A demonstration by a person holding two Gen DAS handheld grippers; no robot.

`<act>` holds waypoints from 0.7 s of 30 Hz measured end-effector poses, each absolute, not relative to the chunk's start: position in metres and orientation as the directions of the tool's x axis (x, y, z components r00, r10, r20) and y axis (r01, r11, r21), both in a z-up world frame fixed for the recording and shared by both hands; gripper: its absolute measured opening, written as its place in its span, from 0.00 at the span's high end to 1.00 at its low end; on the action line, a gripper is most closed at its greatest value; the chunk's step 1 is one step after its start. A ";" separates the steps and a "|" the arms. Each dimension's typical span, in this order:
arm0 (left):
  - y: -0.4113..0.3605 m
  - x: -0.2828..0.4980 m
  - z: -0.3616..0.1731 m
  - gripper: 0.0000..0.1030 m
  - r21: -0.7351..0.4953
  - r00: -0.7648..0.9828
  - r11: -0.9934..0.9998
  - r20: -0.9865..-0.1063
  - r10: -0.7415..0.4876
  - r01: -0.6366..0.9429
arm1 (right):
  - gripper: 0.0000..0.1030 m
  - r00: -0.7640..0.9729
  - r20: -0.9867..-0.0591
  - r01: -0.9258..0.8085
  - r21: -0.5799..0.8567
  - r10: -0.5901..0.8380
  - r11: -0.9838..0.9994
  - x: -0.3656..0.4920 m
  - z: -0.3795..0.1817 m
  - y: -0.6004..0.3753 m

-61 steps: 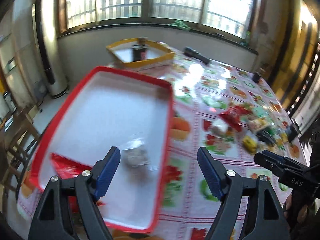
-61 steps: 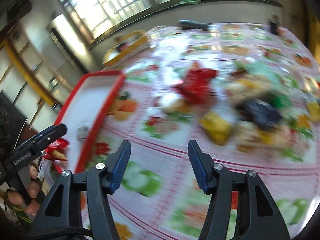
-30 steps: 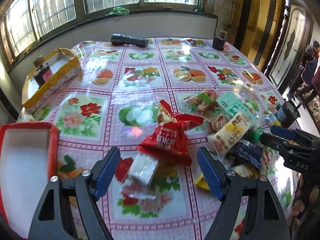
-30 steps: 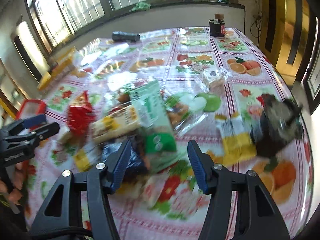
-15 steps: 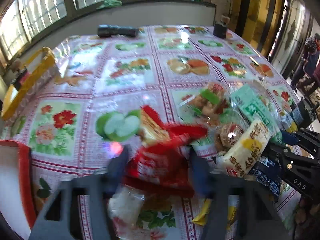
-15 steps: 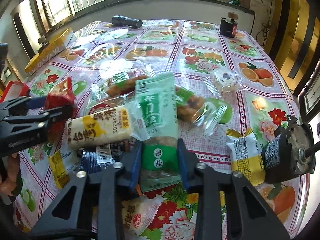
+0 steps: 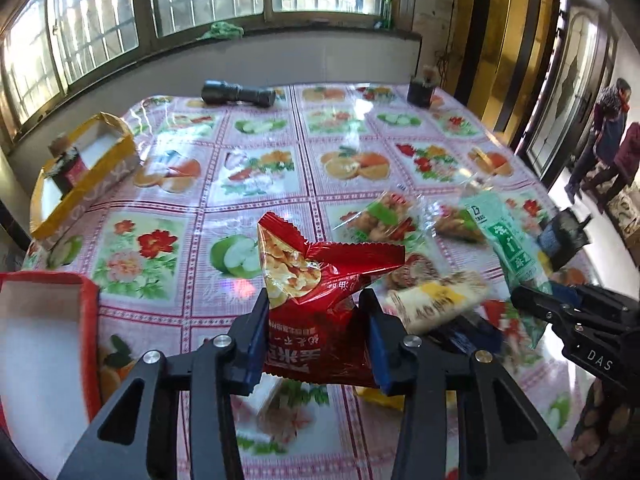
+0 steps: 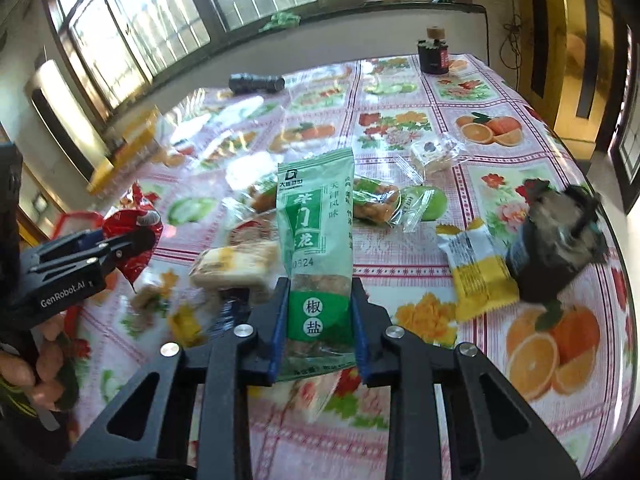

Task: Organize snacks
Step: 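Grasp a red snack bag with the left gripper while the right grasps the green packet, then carry the red bag and green packet over the tray with both grippers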

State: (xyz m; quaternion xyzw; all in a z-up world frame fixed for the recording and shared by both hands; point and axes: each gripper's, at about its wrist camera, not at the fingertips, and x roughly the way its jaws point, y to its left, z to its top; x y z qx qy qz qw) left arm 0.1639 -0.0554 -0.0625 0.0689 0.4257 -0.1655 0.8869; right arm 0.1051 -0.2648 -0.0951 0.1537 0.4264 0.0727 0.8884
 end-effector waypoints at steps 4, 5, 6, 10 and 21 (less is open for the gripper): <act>-0.041 0.143 -0.045 0.60 -0.040 0.609 0.941 -0.754 -0.249 0.336 | 0.72 0.648 -0.691 -0.015 0.410 0.321 0.912 0.085 -0.082 -0.260; -0.034 0.136 -0.040 0.60 -0.047 0.616 0.943 -0.746 -0.252 0.329 | 0.71 0.652 -0.677 -0.023 0.432 0.341 0.902 0.080 -0.079 -0.258; -0.030 0.132 -0.038 0.60 -0.052 0.621 0.945 -0.742 -0.254 0.324 | 0.72 0.656 -0.665 -0.032 0.448 0.357 0.893 0.076 -0.076 -0.254; -0.006 0.114 -0.031 0.60 -0.084 0.637 0.956 -0.728 -0.252 0.282 | 0.71 0.659 -0.640 -0.074 0.468 0.396 0.880 0.066 -0.066 -0.236; 0.048 0.080 -0.029 0.60 -0.056 0.676 0.989 -0.724 -0.133 0.134 | 0.71 0.619 -0.619 -0.187 0.482 0.484 0.856 0.060 -0.059 -0.174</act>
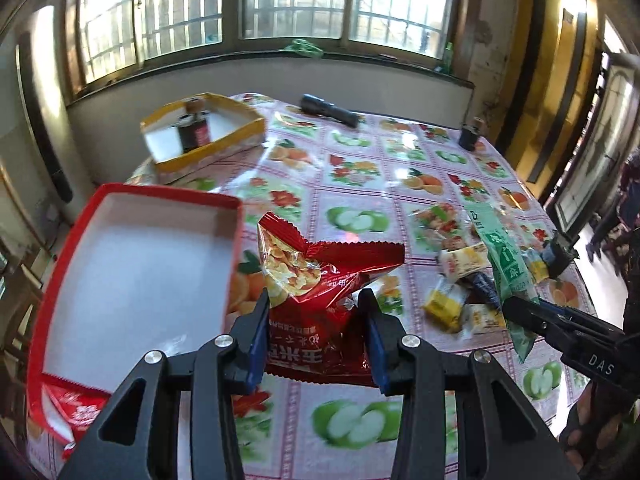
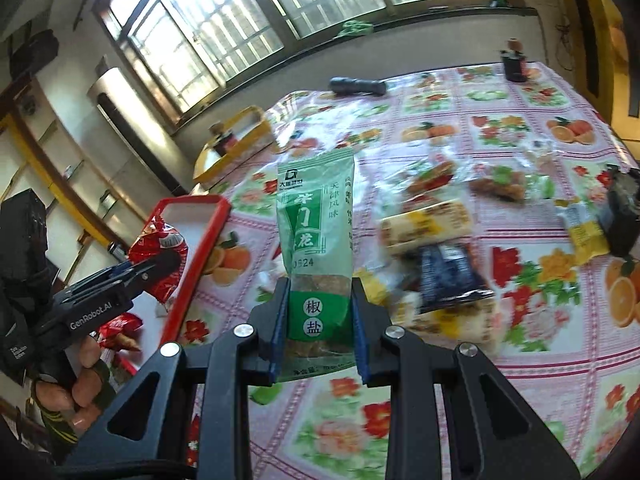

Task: Organize snacks
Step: 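Carry the red bag and green packet over the tray with both grippers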

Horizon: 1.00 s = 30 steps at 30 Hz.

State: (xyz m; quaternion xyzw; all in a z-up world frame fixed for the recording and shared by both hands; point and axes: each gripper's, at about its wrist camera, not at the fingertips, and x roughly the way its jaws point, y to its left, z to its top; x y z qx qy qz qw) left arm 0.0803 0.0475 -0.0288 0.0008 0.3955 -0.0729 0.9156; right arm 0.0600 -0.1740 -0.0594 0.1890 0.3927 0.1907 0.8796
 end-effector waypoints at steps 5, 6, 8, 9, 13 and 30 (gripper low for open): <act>0.065 0.069 -0.025 0.60 -0.035 0.698 0.995 -0.711 -0.090 0.092 | 0.71 0.605 -0.609 -0.222 0.489 0.512 0.843 0.059 -0.056 -0.155; 0.068 0.068 -0.025 0.60 -0.035 0.700 0.996 -0.709 -0.084 0.084 | 0.71 0.600 -0.607 -0.231 0.493 0.521 0.839 0.059 -0.055 -0.151; 0.074 0.066 -0.024 0.60 -0.031 0.703 0.997 -0.708 -0.070 0.068 | 0.71 0.594 -0.606 -0.245 0.491 0.530 0.836 0.060 -0.054 -0.143; 0.077 0.065 -0.024 0.60 -0.029 0.705 0.998 -0.707 -0.063 0.060 | 0.71 0.591 -0.606 -0.251 0.489 0.533 0.835 0.061 -0.054 -0.139; 0.089 0.062 -0.023 0.60 -0.021 0.711 0.999 -0.703 -0.033 0.026 | 0.71 0.579 -0.602 -0.279 0.488 0.550 0.827 0.062 -0.050 -0.123; 0.138 0.069 -0.029 0.60 -0.022 0.710 0.996 -0.703 0.045 -0.084 | 0.71 0.513 -0.596 -0.383 0.485 0.618 0.786 0.081 -0.040 -0.052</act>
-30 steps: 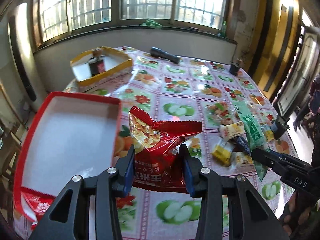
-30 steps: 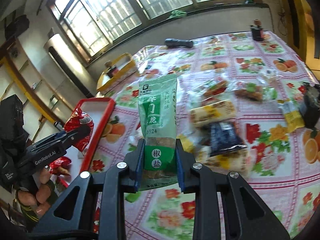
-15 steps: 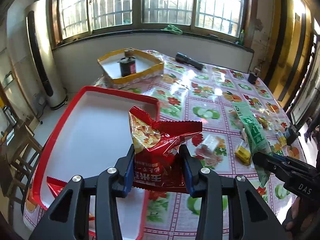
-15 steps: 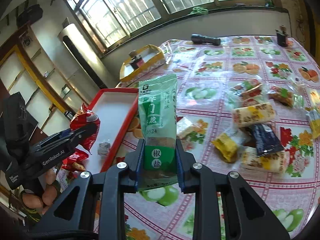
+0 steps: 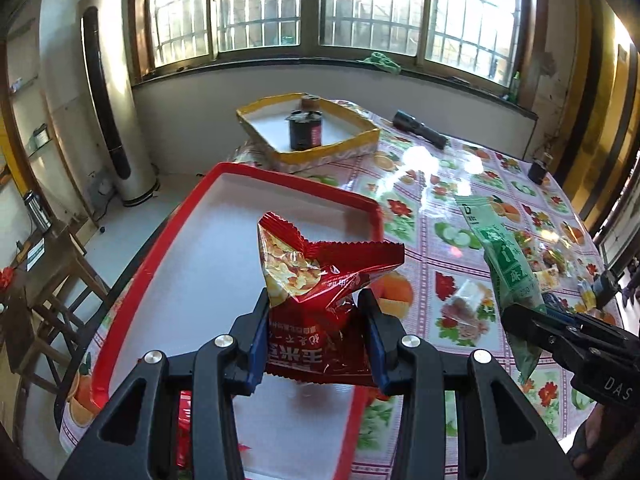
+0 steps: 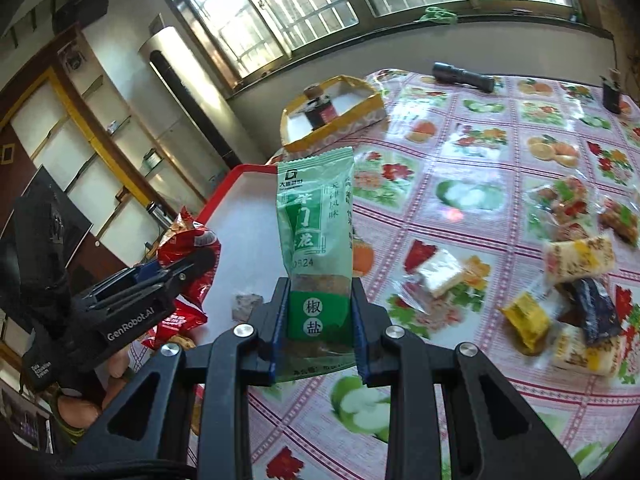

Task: Organize snacks
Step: 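Carry the red bag and green packet over the tray with both grippers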

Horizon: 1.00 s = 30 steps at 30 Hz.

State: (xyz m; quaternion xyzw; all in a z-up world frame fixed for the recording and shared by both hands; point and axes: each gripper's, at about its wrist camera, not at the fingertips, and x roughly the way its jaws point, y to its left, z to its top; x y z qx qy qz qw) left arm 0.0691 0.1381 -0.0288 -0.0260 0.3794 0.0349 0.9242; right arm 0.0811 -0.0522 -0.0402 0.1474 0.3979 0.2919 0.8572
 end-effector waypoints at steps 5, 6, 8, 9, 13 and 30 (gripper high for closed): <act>0.148 0.072 -0.031 0.60 -0.024 0.707 0.994 -0.705 0.058 -0.106 | 0.71 0.492 -0.602 -0.401 0.484 0.629 0.777 0.089 -0.041 -0.037; 0.151 0.073 -0.032 0.60 -0.024 0.706 0.994 -0.706 0.061 -0.110 | 0.71 0.488 -0.603 -0.404 0.484 0.630 0.776 0.090 -0.042 -0.034; 0.156 0.075 -0.034 0.60 -0.025 0.702 0.992 -0.709 0.067 -0.121 | 0.71 0.480 -0.606 -0.409 0.484 0.634 0.774 0.094 -0.042 -0.029; 0.158 0.076 -0.035 0.60 -0.026 0.700 0.992 -0.711 0.071 -0.127 | 0.71 0.477 -0.607 -0.410 0.485 0.635 0.772 0.095 -0.042 -0.027; 0.171 0.079 -0.038 0.60 -0.026 0.691 0.987 -0.717 0.091 -0.157 | 0.71 0.457 -0.612 -0.428 0.485 0.645 0.763 0.105 -0.043 -0.010; 0.212 0.098 -0.069 0.60 0.006 0.616 0.966 -0.769 0.171 -0.260 | 0.71 0.351 -0.681 -0.494 0.448 0.642 0.745 0.153 -0.075 0.078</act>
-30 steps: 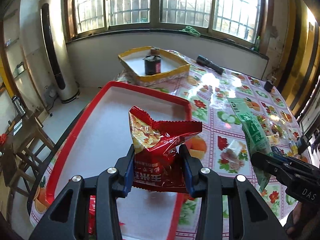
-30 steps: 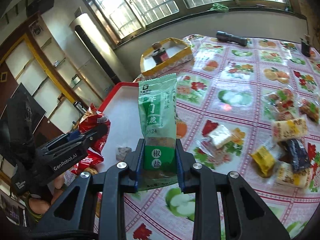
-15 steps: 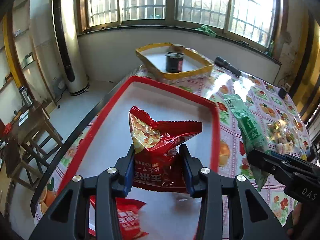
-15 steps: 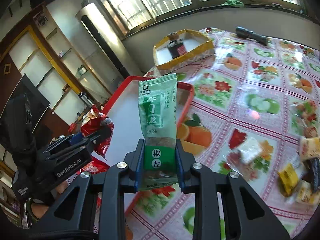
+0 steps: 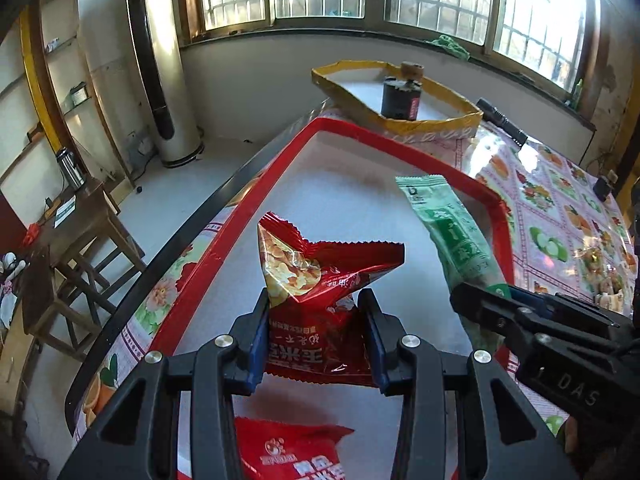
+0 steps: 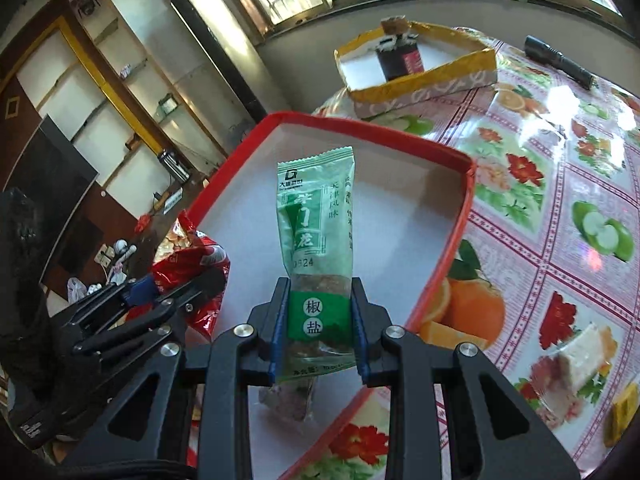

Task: Organize snacks
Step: 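Carry the red bag and green packet over the tray with both grippers, then open both grippers to drop the red bag and green packet into the tray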

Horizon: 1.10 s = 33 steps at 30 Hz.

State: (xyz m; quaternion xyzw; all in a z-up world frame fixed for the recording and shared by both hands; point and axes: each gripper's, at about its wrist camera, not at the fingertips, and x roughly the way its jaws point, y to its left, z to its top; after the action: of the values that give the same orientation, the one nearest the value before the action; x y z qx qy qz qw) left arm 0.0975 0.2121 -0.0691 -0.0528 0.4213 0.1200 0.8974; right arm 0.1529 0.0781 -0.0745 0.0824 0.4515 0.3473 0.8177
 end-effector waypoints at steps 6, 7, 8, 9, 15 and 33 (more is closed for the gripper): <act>0.212 0.099 -0.073 0.60 0.022 0.600 0.965 -0.779 0.181 -0.263 | 0.71 0.339 -0.708 -0.496 0.425 0.620 0.757 0.156 -0.087 0.088; 0.211 0.100 -0.074 0.60 0.030 0.594 0.965 -0.783 0.185 -0.262 | 0.71 0.336 -0.708 -0.497 0.427 0.621 0.756 0.157 -0.088 0.088; 0.211 0.101 -0.076 0.60 0.034 0.585 0.965 -0.789 0.187 -0.261 | 0.70 0.334 -0.708 -0.498 0.428 0.622 0.754 0.158 -0.088 0.089; 0.211 0.102 -0.077 0.60 0.038 0.579 0.964 -0.794 0.188 -0.262 | 0.70 0.332 -0.709 -0.498 0.429 0.622 0.754 0.158 -0.088 0.090; 0.208 0.102 -0.079 0.44 0.068 0.538 0.962 -0.817 0.206 -0.264 | 0.60 0.357 -0.702 -0.489 0.421 0.616 0.764 0.155 -0.080 0.083; 0.123 0.088 -0.050 0.24 -0.051 0.622 0.994 -0.782 0.017 -0.092 | 0.46 0.579 -0.675 -0.136 0.473 0.458 0.870 0.068 -0.079 -0.151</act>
State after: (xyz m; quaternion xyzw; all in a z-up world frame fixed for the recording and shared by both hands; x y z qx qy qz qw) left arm 0.0878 0.1228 -0.0503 -0.0431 0.4334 0.0303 0.8997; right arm 0.0685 -0.1506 -0.0794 0.1887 0.4259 0.1710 0.8682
